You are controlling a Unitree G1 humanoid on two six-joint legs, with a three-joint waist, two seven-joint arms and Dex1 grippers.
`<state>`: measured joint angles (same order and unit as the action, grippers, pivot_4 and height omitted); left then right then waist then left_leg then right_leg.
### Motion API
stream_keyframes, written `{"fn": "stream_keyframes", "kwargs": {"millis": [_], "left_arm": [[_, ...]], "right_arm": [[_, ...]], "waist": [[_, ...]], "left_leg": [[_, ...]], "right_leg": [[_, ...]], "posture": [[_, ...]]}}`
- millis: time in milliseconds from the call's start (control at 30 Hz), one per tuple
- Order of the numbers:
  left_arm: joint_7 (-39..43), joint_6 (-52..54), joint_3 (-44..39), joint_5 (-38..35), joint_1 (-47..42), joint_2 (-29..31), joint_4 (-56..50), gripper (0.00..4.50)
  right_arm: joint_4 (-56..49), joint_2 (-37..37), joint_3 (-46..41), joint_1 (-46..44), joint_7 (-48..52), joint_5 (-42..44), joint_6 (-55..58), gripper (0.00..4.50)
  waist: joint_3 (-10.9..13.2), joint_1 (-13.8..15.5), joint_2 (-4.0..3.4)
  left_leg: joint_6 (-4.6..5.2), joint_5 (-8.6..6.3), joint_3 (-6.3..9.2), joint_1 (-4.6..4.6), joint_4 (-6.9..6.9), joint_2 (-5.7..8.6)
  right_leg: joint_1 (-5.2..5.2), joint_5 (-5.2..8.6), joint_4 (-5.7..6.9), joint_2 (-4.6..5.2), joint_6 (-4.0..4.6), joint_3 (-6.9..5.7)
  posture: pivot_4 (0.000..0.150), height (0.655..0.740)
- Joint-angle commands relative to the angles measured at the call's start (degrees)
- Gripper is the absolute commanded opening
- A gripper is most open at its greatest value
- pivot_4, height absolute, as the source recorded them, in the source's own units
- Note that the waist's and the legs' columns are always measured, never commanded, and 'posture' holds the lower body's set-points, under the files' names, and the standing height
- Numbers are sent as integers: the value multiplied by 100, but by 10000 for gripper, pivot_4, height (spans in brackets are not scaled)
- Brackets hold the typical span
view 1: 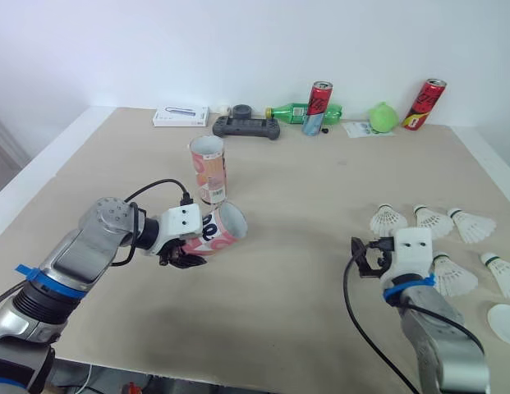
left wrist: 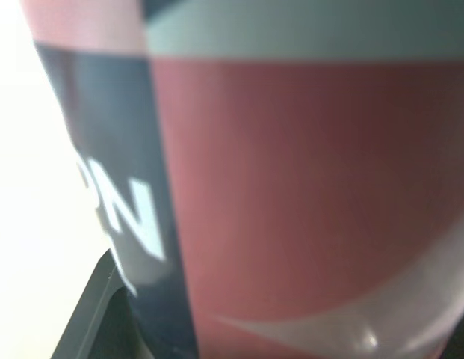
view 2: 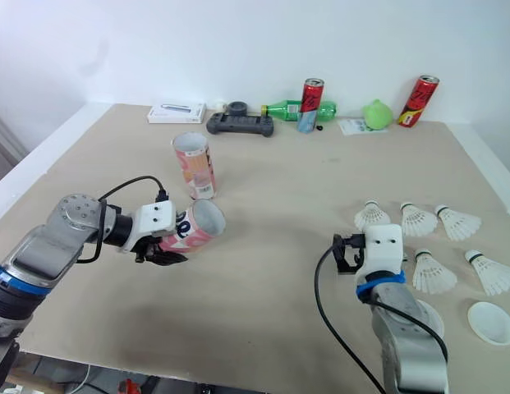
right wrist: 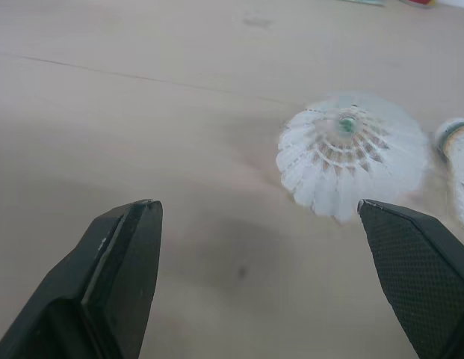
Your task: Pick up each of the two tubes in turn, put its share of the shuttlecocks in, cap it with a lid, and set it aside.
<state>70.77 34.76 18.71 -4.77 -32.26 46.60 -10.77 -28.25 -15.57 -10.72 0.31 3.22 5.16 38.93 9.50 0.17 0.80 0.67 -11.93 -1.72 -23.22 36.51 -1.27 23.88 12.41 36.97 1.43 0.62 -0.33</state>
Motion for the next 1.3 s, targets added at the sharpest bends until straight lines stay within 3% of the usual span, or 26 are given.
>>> {"fn": "stream_keyframes", "kwargs": {"millis": [33, 433, 600, 767, 867, 1100, 1233, 1300], "left_arm": [[82, -5, 211, -1, 85, -23, 20, 25020], [33, 112, 93, -37, 231, 55, -204, 25020], [14, 125, 63, -51, 236, 82, -236, 25020], [-6, 127, 41, -69, 261, 116, -251, 25020], [-23, 138, 48, -82, 270, 117, -254, 25020], [-38, 182, 79, -85, 248, 92, -280, 25020], [-28, 196, 90, -85, 213, 78, -257, 25020], [-20, 183, 108, -76, 190, 66, -223, 25020]], "right_arm": [[484, 161, 58, -380, -258, -185, -312, 44906], [2840, 552, -466, -1852, -1117, -231, -1285, 44906], [3235, 543, -571, -2101, -1288, -209, -1455, 32623], [3154, 562, -547, -1985, -1255, -171, -1478, 14346], [2975, 567, -508, -1839, -1174, -174, -1490, 161], [1893, 276, -117, -1589, -54, 222, -1490, 161], [330, -905, 587, -1565, 2393, 1448, -1088, 161], [-104, -1352, 614, -1646, 3013, 1934, -879, 161]], "waist": [[0, 7, 0], [0, -6, 4], [0, -11, 3], [0, -12, 3], [0, -12, 4], [2, -21, -1], [12, -30, -15], [13, -24, -13]], "left_leg": [[1, -1, 1, -3, -5, 5], [22, -7, 13, -6, -15, 14], [23, -6, 11, -5, -14, 15], [29, -10, 13, -7, -16, 16], [30, -10, 14, -7, -16, 13], [31, -11, 12, -7, -20, 11], [31, -11, 7, -8, -18, 14], [33, -12, 11, -8, -18, 14]], "right_leg": [[-1, -1, 0, 0, -2, 2], [-4, -3, 3, -14, -6, 15], [-5, -4, 3, -15, -8, 21], [-4, -4, 3, -20, -8, 26], [-5, -3, 3, -23, -7, 32], [0, -1, 4, -26, -4, 34], [1, -4, 3, -24, -9, 36], [-1, -2, 3, -24, -10, 32]], "posture": [[1500, 7400], [1500, 7400], [1500, 7400], [1500, 7400], [1500, 7400], [1500, 7400], [1500, 7400], [1500, 7400]]}}
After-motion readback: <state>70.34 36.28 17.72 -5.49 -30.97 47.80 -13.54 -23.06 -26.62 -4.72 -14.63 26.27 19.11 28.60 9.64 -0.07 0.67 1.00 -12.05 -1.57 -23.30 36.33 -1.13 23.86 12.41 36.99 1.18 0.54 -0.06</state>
